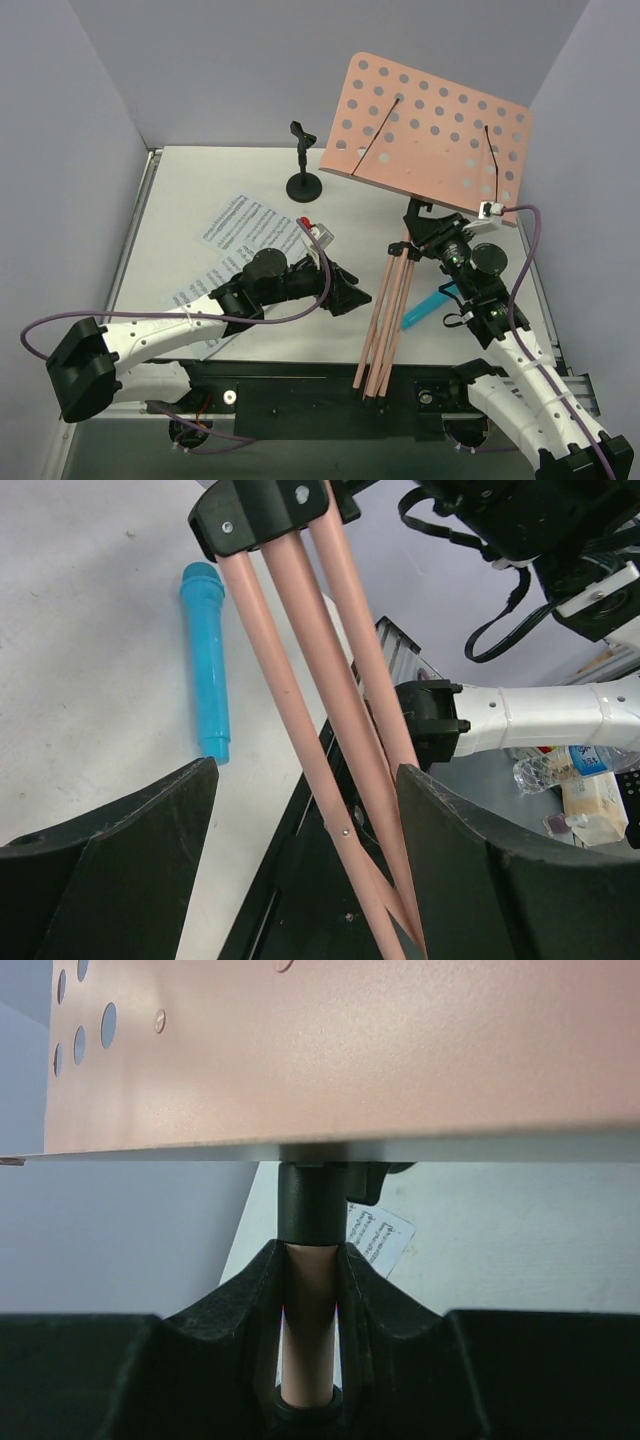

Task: Set up the instrument practice props

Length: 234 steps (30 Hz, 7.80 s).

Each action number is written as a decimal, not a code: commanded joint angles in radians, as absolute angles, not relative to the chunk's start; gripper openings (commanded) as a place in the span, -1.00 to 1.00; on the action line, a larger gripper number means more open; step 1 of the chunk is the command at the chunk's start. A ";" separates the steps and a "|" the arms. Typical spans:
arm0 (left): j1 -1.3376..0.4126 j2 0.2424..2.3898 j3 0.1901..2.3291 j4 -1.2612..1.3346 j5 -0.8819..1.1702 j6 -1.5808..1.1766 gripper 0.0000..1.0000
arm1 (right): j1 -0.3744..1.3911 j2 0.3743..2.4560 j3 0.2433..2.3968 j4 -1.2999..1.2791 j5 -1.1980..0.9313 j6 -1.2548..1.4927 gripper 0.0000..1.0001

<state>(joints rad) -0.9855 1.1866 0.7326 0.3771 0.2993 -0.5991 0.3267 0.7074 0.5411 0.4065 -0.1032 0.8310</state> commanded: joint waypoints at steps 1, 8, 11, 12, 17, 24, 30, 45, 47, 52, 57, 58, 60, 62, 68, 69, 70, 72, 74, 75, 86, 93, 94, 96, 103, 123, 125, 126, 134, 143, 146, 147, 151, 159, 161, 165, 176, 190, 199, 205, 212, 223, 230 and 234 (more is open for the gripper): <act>-0.994 1.219 0.788 0.486 0.331 -0.615 0.65 | 0.327 0.630 0.704 0.836 -0.186 0.900 -1.00; -0.999 1.264 0.837 0.528 0.348 -0.601 0.65 | 0.327 0.621 0.706 0.853 -0.201 0.939 -1.00; -0.999 1.284 0.856 0.560 0.365 -0.601 0.65 | 0.327 0.620 0.706 0.865 -0.210 0.962 -1.00; -0.997 1.287 0.862 0.583 0.370 -0.606 0.65 | 0.325 0.620 0.706 0.873 -0.213 0.972 -1.00; -0.997 1.312 0.871 0.663 0.417 -0.643 0.65 | 0.327 0.612 0.703 0.885 -0.222 0.996 -1.00; -0.997 1.315 0.851 0.701 0.425 -0.657 0.65 | 0.327 0.604 0.709 0.923 -0.255 1.031 -1.00; -0.996 1.296 0.847 0.709 0.410 -0.650 0.65 | 0.325 0.594 0.719 0.934 -0.296 1.040 -1.00; -0.997 1.350 0.885 0.765 0.449 -0.684 0.65 | 0.327 0.580 0.733 0.986 -0.334 1.086 -1.00; -0.997 1.351 0.885 0.785 0.460 -0.693 0.65 | 0.327 0.581 0.736 0.994 -0.344 1.091 -1.00; -0.997 1.358 0.893 0.841 0.488 -0.718 0.65 | 0.327 0.586 0.733 1.014 -0.351 1.100 -1.00; -0.997 1.356 0.894 0.873 0.517 -0.738 0.60 | 0.327 0.583 0.735 1.015 -0.370 1.097 -1.00; -0.997 1.353 0.894 0.879 0.520 -0.739 0.61 | 0.327 0.584 0.735 1.015 -0.374 1.094 -1.00; -0.997 1.345 0.893 0.882 0.543 -0.733 0.64 | 0.327 0.583 0.738 1.015 -0.382 1.091 -1.00; -0.996 1.339 0.896 0.873 0.549 -0.724 0.68 | 0.327 0.583 0.742 1.015 -0.387 1.089 -1.00; -0.989 1.341 0.920 0.870 0.583 -0.709 0.79 | 0.327 0.581 0.762 1.020 -0.417 1.089 -1.00; -0.986 1.339 0.928 0.853 0.583 -0.704 0.80 | 0.325 0.581 0.765 1.019 -0.420 1.092 -1.00; -0.979 1.335 0.936 0.841 0.580 -0.692 0.80 | 0.325 0.577 0.767 1.017 -0.428 1.094 -1.00; -0.957 1.325 0.946 0.818 0.581 -0.680 0.80 | 0.327 0.569 0.772 1.006 -0.439 1.088 -1.00; -0.927 1.318 0.962 0.808 0.598 -0.680 0.81 | 0.327 0.563 0.776 0.986 -0.451 1.080 -1.00; -0.910 1.318 0.968 0.804 0.604 -0.681 0.81 | 0.327 0.561 0.778 0.974 -0.460 1.077 -1.00; -0.864 1.331 1.130 0.699 0.643 -0.627 0.82 | 0.328 0.543 0.756 0.939 -0.497 1.089 -1.00; -0.856 1.382 1.222 0.700 0.605 -0.638 0.82 | 0.328 0.540 0.755 0.933 -0.537 1.092 -1.00; -0.857 1.385 1.238 0.684 0.588 -0.635 0.82 | 0.327 0.540 0.758 0.930 -0.540 1.094 -1.00; -0.856 1.394 1.253 0.649 0.548 -0.623 0.82 | 0.328 0.538 0.764 0.930 -0.548 1.094 -1.00; -0.862 1.448 1.282 0.655 0.463 -0.664 0.80 | 0.328 0.537 0.769 0.928 -0.569 1.095 -1.00; -0.917 1.552 1.450 0.511 0.410 -0.588 0.46 | 0.333 0.525 0.764 0.882 -0.598 1.065 -1.00; -0.922 1.552 1.448 0.500 0.407 -0.571 0.42 | 0.334 0.526 0.764 0.879 -0.601 1.062 -1.00; -0.925 1.552 1.448 0.497 0.407 -0.565 0.40 | 0.333 0.528 0.764 0.879 -0.601 1.063 -1.00; -0.937 1.555 1.456 0.476 0.410 -0.546 0.62 | 0.334 0.537 0.770 0.851 -0.621 1.043 -1.00; -0.943 1.555 1.448 0.492 0.436 -0.551 -0.79 | 0.337 0.526 0.778 0.830 -0.630 1.034 -1.00; -0.945 1.543 1.442 0.494 0.440 -0.540 -1.00 | 0.337 0.517 0.785 0.780 -0.630 1.014 -1.00; -0.945 1.533 1.437 0.494 0.443 -0.529 -1.00 | 0.336 0.511 0.790 0.763 -0.630 0.996 -1.00; -0.943 1.496 1.428 0.477 0.434 -0.483 -1.00 | 0.337 0.485 0.807 0.657 -0.615 0.941 -0.79; -0.937 1.422 1.488 0.315 0.345 -0.342 -1.00 | 0.336 0.407 0.821 0.424 -0.588 0.803 -0.02; -0.928 1.402 1.502 0.276 0.321 -0.315 -1.00 | 0.336 0.387 0.828 0.338 -0.574 0.754 0.07; -0.902 1.358 1.494 0.255 0.292 -0.302 -1.00 | 0.337 0.351 0.833 0.218 -0.558 0.675 0.11; -0.874 1.275 1.552 0.226 0.219 -0.272 -1.00 | 0.337 0.382 0.818 -0.052 -0.538 0.494 0.04; -0.873 1.210 1.450 0.471 0.058 -0.213 -1.00 | 0.374 0.521 0.701 0.035 -0.464 0.451 -0.04; -0.870 1.158 1.381 0.522 -0.040 -0.183 -1.00 | 0.588 0.678 0.854 -0.123 -0.019 0.272 -0.10; -0.848 1.132 1.371 0.494 -0.045 -0.187 -1.00 | 0.865 0.732 0.865 -0.033 0.310 0.141 -0.07; -0.827 1.131 1.391 0.457 0.000 -0.244 -1.00 | 0.902 0.713 0.721 0.173 0.009 0.116 0.22; -0.827 1.111 1.373 0.463 0.000 -0.258 -1.00 | 0.907 0.860 0.684 0.347 -0.123 0.175 0.10; -0.827 1.111 1.364 0.471 0.000 -0.267 -1.00 | 0.923 0.942 0.681 0.413 -0.135 0.198 -0.07; -0.828 1.109 1.359 0.474 0.000 -0.270 -1.00 | 0.923 0.974 0.684 0.419 -0.123 0.204 -0.26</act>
<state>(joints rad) -0.8291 1.2118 1.2999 0.1497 0.0017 -0.2131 0.9180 0.9543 0.6849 0.3317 -0.1139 0.1871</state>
